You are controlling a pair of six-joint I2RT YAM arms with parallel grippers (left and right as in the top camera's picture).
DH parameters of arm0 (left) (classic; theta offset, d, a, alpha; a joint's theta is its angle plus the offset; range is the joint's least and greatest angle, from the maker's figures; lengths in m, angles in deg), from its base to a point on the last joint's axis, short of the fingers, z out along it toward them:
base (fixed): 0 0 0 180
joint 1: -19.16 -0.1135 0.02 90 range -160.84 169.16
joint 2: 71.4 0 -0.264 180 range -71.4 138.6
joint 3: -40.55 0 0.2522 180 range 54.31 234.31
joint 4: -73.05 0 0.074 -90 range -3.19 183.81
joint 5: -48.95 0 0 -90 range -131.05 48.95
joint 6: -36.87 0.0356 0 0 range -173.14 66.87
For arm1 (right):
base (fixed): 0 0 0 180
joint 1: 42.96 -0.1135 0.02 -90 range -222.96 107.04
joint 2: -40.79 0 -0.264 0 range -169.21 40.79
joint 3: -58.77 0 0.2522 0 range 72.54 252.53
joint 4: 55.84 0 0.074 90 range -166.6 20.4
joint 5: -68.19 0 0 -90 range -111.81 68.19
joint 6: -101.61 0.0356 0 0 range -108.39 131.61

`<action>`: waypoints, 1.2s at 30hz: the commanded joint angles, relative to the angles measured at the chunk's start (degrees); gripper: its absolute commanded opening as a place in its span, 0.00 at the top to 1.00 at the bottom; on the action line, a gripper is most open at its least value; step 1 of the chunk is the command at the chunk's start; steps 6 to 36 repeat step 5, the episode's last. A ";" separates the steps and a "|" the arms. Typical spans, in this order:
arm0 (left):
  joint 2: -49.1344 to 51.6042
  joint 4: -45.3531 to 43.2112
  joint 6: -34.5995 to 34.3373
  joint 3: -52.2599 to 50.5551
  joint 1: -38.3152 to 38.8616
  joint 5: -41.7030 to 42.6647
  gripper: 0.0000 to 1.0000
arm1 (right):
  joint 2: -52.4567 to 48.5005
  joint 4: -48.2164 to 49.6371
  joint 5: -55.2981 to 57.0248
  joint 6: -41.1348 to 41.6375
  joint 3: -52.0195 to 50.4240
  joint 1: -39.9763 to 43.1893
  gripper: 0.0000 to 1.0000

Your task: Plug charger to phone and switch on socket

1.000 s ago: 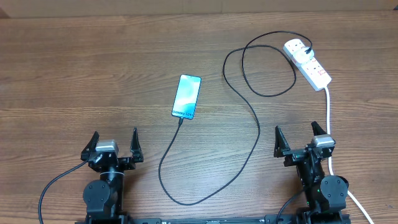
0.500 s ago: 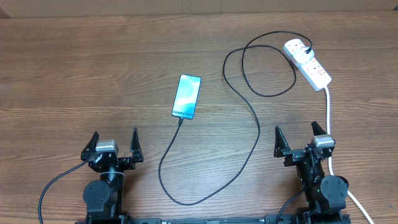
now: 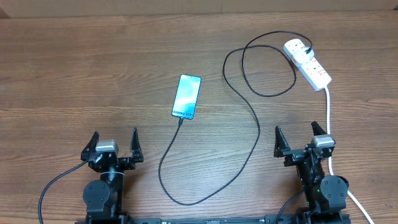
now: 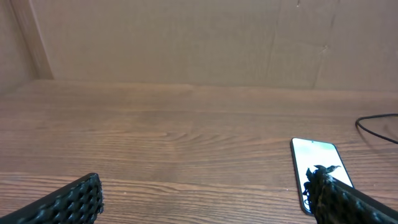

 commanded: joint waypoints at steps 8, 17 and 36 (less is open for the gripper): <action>-0.66 -0.02 1.51 -0.22 -0.33 0.94 0.00 | 0.63 0.33 0.55 -0.44 -0.57 -0.33 0.00; -0.66 -0.02 1.51 -0.22 -0.33 0.94 0.00 | 0.63 0.33 0.55 -0.44 -0.57 -0.33 0.00; -0.66 -0.02 1.51 -0.22 -0.33 0.94 0.00 | 0.63 0.33 0.55 -0.44 -0.57 -0.33 0.00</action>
